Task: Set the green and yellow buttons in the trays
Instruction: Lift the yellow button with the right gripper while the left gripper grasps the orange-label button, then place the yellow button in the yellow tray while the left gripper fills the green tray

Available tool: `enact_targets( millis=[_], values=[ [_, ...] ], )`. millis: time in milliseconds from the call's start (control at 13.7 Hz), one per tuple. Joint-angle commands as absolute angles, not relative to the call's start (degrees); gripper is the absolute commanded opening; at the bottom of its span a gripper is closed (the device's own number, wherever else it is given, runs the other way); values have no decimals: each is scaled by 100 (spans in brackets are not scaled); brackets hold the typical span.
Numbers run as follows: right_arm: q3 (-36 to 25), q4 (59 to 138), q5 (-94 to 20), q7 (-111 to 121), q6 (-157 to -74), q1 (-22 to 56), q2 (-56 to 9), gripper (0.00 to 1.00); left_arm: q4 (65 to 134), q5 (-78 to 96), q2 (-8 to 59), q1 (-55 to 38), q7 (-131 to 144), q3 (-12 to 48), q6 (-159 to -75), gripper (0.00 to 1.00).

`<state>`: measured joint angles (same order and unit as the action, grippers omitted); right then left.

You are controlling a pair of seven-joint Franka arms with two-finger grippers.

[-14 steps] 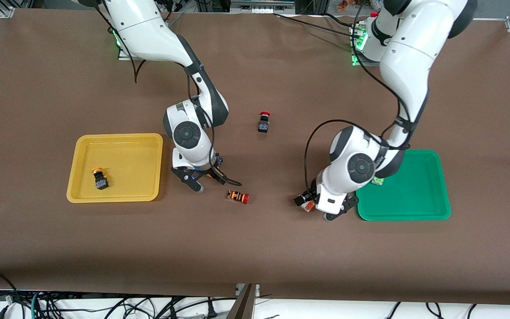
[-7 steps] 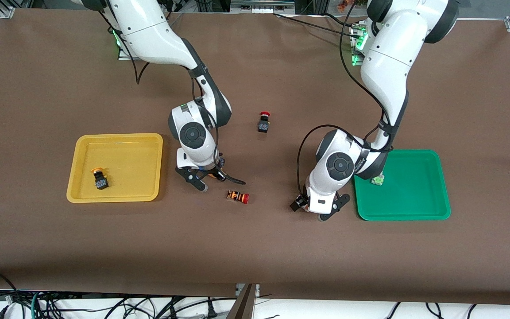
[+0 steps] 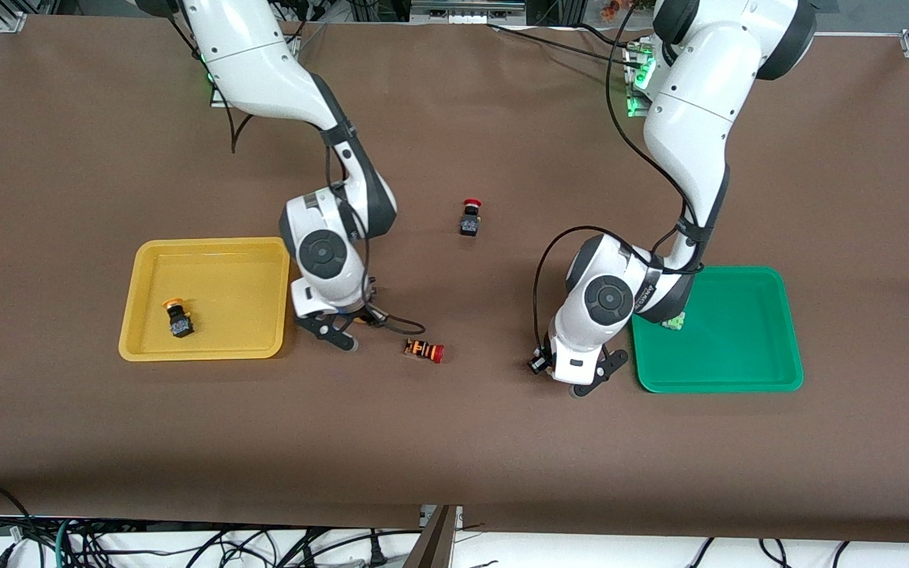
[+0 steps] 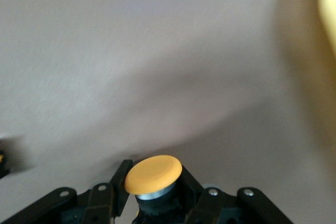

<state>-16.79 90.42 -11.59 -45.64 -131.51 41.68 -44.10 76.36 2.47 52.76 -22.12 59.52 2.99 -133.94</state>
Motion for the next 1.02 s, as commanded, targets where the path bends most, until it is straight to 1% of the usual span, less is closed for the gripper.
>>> enact_targets(
  millis=[0, 146, 365, 511, 584, 658, 804, 950],
  values=[
    [-1959, 9035, -1291, -3082, -12447, 3782, -3983, 0, 7541, 149, 4932, -2206, 5260, 132, -12580, 7],
    [-1960, 9035, -1345, -1913, -12131, 3246, -3763, 0, 7541, 141, 4660, -2066, 4556, 123, -12018, 7],
    [-1969, 9044, -1345, -575, -11866, 2559, -3656, 0, 7567, 141, 4316, -1662, 2767, -26, -10963, 9],
    [-1969, 9131, -1353, -230, -11708, 2426, -3656, 0, 7620, 132, 4193, -1381, 1657, -140, -10584, 9],
    [-1969, 9167, -1354, -229, -11698, 2374, -3656, 0, 7638, 123, 4175, -1284, 1191, -262, -10382, 14],
    [-1969, 9219, -1354, -211, -11698, 2312, -3665, 20, 7672, 132, 4166, -1240, 717, -394, -10249, 13],
    [-1969, 9264, -1362, -176, -11681, 2303, -3656, 81, 7874, 132, 4148, -1021, 3, -571, -10222, 12],
    [-1969, 9237, -1362, -167, -11541, 2285, -3560, 92, 7971, 97, 4175, -591, -786, -554, -10457, 11]
  ],
)
